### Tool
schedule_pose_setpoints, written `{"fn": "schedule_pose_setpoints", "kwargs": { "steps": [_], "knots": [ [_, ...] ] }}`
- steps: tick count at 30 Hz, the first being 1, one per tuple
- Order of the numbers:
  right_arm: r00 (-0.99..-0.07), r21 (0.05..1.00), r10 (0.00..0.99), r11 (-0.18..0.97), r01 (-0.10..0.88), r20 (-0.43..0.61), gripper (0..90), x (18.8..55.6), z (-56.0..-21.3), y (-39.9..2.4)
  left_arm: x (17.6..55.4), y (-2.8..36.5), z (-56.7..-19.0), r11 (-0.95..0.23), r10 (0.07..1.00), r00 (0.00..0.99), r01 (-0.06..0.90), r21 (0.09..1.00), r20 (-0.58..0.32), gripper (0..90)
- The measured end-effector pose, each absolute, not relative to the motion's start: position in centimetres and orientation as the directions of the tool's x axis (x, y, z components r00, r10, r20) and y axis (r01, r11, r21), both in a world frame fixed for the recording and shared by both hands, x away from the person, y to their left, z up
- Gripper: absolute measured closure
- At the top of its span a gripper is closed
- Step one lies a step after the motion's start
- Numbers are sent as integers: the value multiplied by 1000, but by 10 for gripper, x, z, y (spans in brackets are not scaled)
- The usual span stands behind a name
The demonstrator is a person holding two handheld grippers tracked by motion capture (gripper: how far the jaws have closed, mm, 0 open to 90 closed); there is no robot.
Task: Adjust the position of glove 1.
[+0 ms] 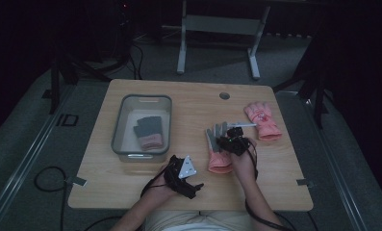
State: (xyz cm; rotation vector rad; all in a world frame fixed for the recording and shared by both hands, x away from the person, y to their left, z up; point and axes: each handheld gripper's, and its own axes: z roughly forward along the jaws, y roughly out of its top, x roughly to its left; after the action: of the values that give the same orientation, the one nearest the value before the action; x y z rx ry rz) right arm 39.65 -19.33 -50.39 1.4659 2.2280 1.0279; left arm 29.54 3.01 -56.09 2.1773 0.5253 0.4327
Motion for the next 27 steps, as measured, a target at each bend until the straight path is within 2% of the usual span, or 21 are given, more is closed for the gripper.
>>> {"fn": "schedule_pose_setpoints", "kwargs": {
  "steps": [6, 7, 14, 18, 24, 27],
  "knots": [
    [-443, 742, 890, 224, 632, 108, 712, 397, -482, -227, 295, 30, -561, -563, 508, 852, 218, 797, 126, 20],
    [-441, 765, 892, 212, 609, 104, 714, 401, -476, -246, 295, 30, -561, -564, 508, 852, 221, 796, 124, 20],
    [-398, 777, 916, 213, 592, 52, 715, 417, -466, -291, 296, 31, -561, -551, 516, 849, 227, 803, 114, 20],
    [-359, 788, 933, 196, 584, 34, 715, 439, -459, -325, 297, 31, -561, -558, 513, 850, 223, 799, 121, 20],
    [-319, 778, 948, 193, 599, 11, 703, 468, -457, -346, 297, 31, -561, -559, 514, 849, 224, 799, 121, 20],
    [-320, 775, 947, 206, 597, -5, 662, 483, -459, -352, 297, 31, -561, -558, 506, 854, 219, 800, 119, 20]
  ]
}}
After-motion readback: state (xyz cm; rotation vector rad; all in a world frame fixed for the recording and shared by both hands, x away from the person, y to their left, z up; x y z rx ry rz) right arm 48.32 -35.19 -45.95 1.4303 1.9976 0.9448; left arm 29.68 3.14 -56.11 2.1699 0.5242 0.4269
